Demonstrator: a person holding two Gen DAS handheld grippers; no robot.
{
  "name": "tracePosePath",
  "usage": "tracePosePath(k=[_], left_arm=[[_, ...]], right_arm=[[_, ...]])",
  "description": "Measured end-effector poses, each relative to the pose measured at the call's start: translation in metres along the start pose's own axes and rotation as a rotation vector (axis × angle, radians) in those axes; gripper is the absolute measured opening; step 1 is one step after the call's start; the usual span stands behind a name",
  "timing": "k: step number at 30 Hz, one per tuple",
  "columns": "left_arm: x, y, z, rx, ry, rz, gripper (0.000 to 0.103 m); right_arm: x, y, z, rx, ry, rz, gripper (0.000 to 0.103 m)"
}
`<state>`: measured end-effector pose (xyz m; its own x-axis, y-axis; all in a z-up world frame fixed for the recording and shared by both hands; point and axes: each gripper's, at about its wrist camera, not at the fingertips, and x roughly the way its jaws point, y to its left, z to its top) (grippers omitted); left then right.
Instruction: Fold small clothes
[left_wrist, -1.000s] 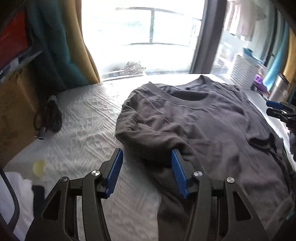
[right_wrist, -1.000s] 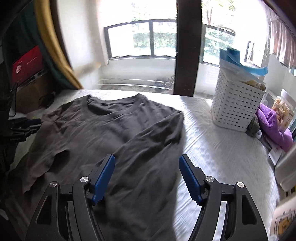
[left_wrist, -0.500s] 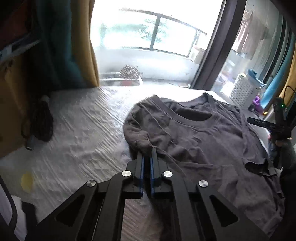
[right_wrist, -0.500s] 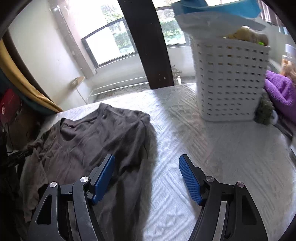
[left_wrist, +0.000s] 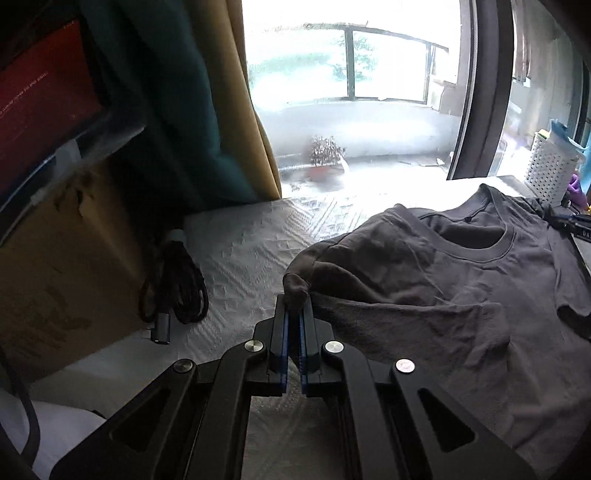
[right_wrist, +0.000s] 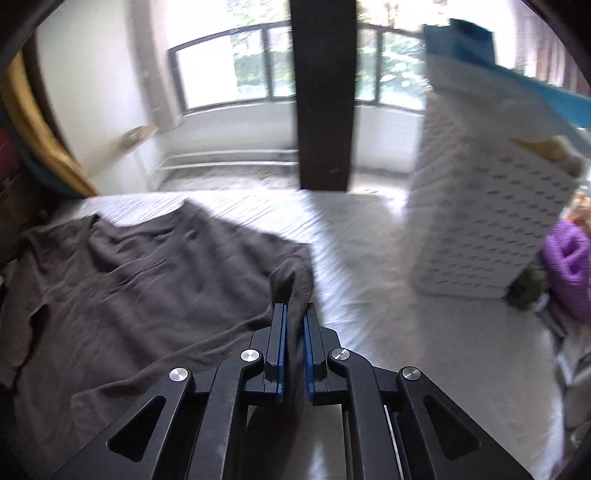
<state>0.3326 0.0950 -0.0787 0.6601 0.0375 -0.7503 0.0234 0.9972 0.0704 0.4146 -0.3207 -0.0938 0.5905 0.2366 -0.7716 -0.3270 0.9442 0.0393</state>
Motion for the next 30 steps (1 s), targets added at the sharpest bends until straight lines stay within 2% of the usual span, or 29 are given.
tracePosePath(k=[3,7,8,9,11,13,14,16,17,18,20,22,23,24,25,26,30], left_arm=[[0.005,0.003,-0.002,-0.033,0.028,-0.007,0.004],[-0.005,0.007,-0.008,-0.097,0.050,-0.075,0.008],[-0.008,0.006,-0.011,-0.106,0.052,-0.086,0.018],[-0.013,0.005,-0.015,-0.116,0.060,-0.107,0.036],[-0.022,0.001,-0.024,-0.122,0.075,-0.149,0.047],[-0.026,-0.006,-0.034,-0.104,0.104,-0.168,0.047],[-0.027,-0.011,-0.040,-0.092,0.124,-0.163,0.048],[-0.025,-0.018,-0.050,-0.078,0.160,-0.159,0.048],[-0.024,-0.022,-0.057,-0.071,0.185,-0.154,0.048],[-0.024,-0.026,-0.063,-0.063,0.194,-0.146,0.047],[-0.030,-0.031,-0.068,-0.038,0.173,-0.123,0.047],[-0.033,-0.035,-0.072,-0.028,0.167,-0.138,0.044],[-0.035,-0.038,-0.074,-0.026,0.162,-0.163,0.029],[-0.035,-0.039,-0.075,-0.021,0.161,-0.174,0.023],[-0.036,-0.042,-0.076,-0.009,0.152,-0.169,0.021],[-0.037,-0.043,-0.076,0.002,0.145,-0.158,0.011],[-0.040,-0.036,-0.078,-0.007,0.130,-0.123,0.006]], right_arm=[[0.000,-0.009,-0.001,0.025,0.003,-0.017,0.008],[-0.001,-0.005,-0.004,0.009,0.017,-0.012,0.008],[-0.002,-0.003,-0.004,0.009,0.015,-0.003,0.008],[-0.004,-0.002,-0.004,0.008,0.014,0.008,0.008],[-0.007,0.001,-0.003,-0.006,0.024,0.032,0.009],[-0.013,0.005,-0.003,-0.030,0.020,0.060,0.009],[-0.016,0.007,-0.004,-0.040,0.016,0.061,0.013],[-0.027,0.010,-0.007,-0.059,0.006,0.069,0.041],[-0.030,0.010,-0.009,-0.058,0.006,0.077,0.073],[-0.035,0.009,-0.011,-0.056,0.005,0.086,0.088],[-0.044,0.008,-0.017,-0.063,0.009,0.095,0.088],[-0.053,0.008,-0.025,-0.081,0.011,0.083,0.088],[-0.057,0.007,-0.029,-0.086,0.013,0.076,0.088],[-0.061,0.006,-0.033,-0.084,0.014,0.074,0.088],[-0.064,0.005,-0.037,-0.080,0.018,0.074,0.088],[-0.067,0.004,-0.042,-0.077,0.024,0.071,0.088],[-0.071,0.009,-0.064,-0.104,0.055,0.036,0.088]])
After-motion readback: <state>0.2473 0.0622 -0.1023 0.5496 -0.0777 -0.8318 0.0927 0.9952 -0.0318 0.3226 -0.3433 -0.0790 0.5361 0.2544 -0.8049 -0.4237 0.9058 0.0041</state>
